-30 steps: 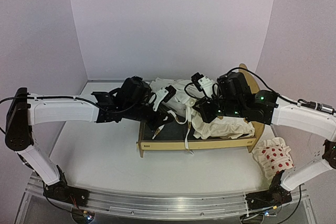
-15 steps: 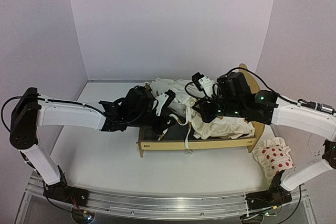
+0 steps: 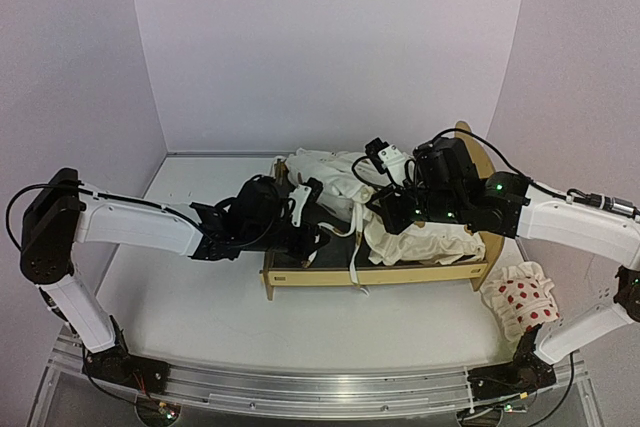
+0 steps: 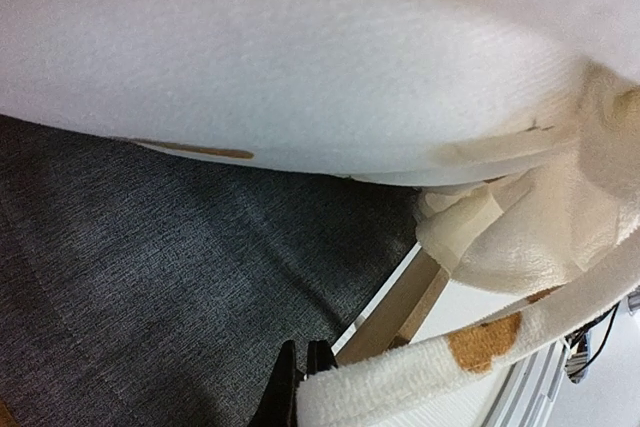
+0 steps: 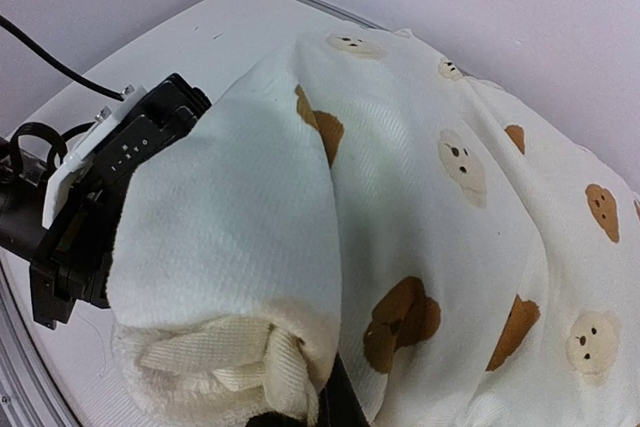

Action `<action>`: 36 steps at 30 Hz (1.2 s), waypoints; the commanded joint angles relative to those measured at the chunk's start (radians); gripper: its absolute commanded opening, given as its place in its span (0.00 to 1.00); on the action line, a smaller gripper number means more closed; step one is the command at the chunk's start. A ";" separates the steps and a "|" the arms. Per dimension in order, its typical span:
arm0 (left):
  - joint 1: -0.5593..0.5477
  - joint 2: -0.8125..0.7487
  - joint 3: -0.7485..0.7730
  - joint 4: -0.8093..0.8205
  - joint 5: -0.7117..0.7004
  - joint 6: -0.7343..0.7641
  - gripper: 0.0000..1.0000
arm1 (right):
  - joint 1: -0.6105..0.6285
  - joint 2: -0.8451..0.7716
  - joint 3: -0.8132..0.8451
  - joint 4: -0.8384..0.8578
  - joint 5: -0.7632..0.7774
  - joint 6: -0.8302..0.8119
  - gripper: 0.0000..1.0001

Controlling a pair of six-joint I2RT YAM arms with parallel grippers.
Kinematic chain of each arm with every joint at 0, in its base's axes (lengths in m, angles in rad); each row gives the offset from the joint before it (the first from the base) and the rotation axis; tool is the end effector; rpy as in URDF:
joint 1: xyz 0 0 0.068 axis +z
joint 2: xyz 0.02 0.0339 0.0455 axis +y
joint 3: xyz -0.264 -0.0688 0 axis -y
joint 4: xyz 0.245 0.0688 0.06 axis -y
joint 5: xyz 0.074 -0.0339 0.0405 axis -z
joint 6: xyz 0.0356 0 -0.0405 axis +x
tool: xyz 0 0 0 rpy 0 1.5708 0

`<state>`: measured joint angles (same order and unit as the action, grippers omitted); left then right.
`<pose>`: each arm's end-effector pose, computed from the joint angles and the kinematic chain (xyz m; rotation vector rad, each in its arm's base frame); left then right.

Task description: Set up the pet bed

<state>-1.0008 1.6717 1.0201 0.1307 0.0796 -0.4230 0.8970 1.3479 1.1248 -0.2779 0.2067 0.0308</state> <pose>0.1988 -0.3153 0.2208 0.6854 2.1254 -0.9120 0.1987 0.2372 0.3230 -0.7554 1.9376 0.3578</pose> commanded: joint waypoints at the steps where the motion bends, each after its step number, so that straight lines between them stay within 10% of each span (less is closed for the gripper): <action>1: -0.005 0.011 -0.019 0.048 -0.017 -0.061 0.00 | -0.005 0.001 0.006 0.003 -0.013 0.020 0.00; 20: -0.020 0.012 -0.087 0.070 -0.056 -0.133 0.10 | -0.004 0.068 0.026 0.003 -0.021 0.039 0.00; 36: -0.122 -0.148 -0.048 -0.174 -0.275 -0.127 0.74 | -0.004 0.143 0.049 0.002 0.009 0.032 0.00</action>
<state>-1.0886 1.6040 0.9363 0.0655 -0.1023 -0.5531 0.8974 1.4731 1.1311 -0.2777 0.1865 0.0570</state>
